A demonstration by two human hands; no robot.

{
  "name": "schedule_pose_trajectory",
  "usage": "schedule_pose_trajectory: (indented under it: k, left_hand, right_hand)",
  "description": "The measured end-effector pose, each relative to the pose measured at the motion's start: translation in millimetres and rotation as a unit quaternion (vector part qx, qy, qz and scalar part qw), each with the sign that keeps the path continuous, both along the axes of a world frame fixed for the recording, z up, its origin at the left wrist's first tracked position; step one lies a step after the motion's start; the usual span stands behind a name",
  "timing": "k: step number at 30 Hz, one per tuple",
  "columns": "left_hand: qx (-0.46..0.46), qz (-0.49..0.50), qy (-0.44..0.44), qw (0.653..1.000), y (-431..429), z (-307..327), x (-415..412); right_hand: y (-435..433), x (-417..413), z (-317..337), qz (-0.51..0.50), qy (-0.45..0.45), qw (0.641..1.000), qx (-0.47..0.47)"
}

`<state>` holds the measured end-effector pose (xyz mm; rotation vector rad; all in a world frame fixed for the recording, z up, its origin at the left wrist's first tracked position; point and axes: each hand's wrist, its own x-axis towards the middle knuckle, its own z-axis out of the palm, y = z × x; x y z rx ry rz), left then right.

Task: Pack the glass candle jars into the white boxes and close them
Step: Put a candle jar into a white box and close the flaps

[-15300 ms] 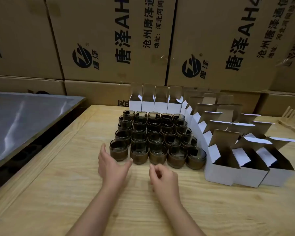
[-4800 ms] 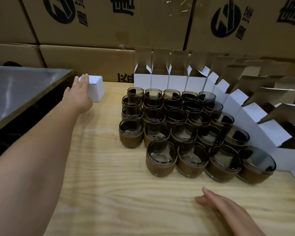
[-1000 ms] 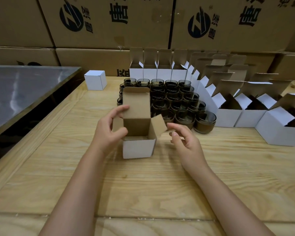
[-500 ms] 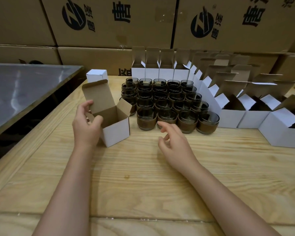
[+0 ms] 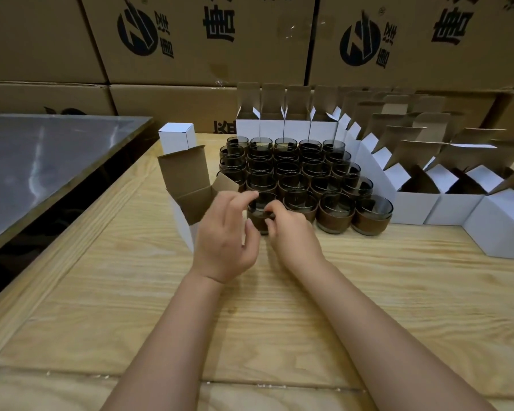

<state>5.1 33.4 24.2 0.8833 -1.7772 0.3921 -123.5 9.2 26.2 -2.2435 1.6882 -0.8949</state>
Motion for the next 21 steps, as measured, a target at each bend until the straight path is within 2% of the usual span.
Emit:
schedule_pose_trajectory:
  k: [6, 8, 11, 12, 14, 17, 19, 21]
  left_hand:
    - [0.125, 0.038, 0.002, 0.991, 1.8, -9.6, -8.5]
    - [0.207, 0.008, 0.017, 0.978, 0.5, -13.6, -9.7]
    - [0.349, -0.075, 0.051, 0.933, 1.3, -18.1, -14.4]
    - [0.371, -0.094, 0.079, 0.921, 1.1, -18.5, -16.5]
    - [0.351, -0.111, 0.128, 0.921, -1.7, -18.6, -19.2]
    - [0.336, -0.139, 0.179, 0.914, -4.0, -16.6, -21.7]
    - [0.355, -0.16, 0.208, 0.897, -2.3, -15.3, -23.7]
    - [0.374, -0.169, 0.218, 0.886, -1.6, -14.4, -25.7]
  right_hand:
    - [33.0, -19.7, -8.6, 0.042, 0.01, 0.994, -0.103]
    - [42.2, -27.8, -8.7, 0.053, 0.01, 0.985, -0.161]
    - [45.8, -35.6, -9.1, 0.054, 0.014, 0.962, -0.268]
    - [45.9, -36.8, -9.6, 0.058, 0.016, 0.954, -0.292]
    - [44.5, -39.1, -10.7, 0.07, 0.004, 0.946, -0.317]
    - [41.0, -41.2, -8.8, 0.06, -0.07, 0.954, -0.286]
    - [39.3, -42.7, -4.6, 0.061, -0.192, 0.963, -0.178]
    - [38.3, -44.6, 0.7, 0.111, -0.344, 0.932, -0.021]
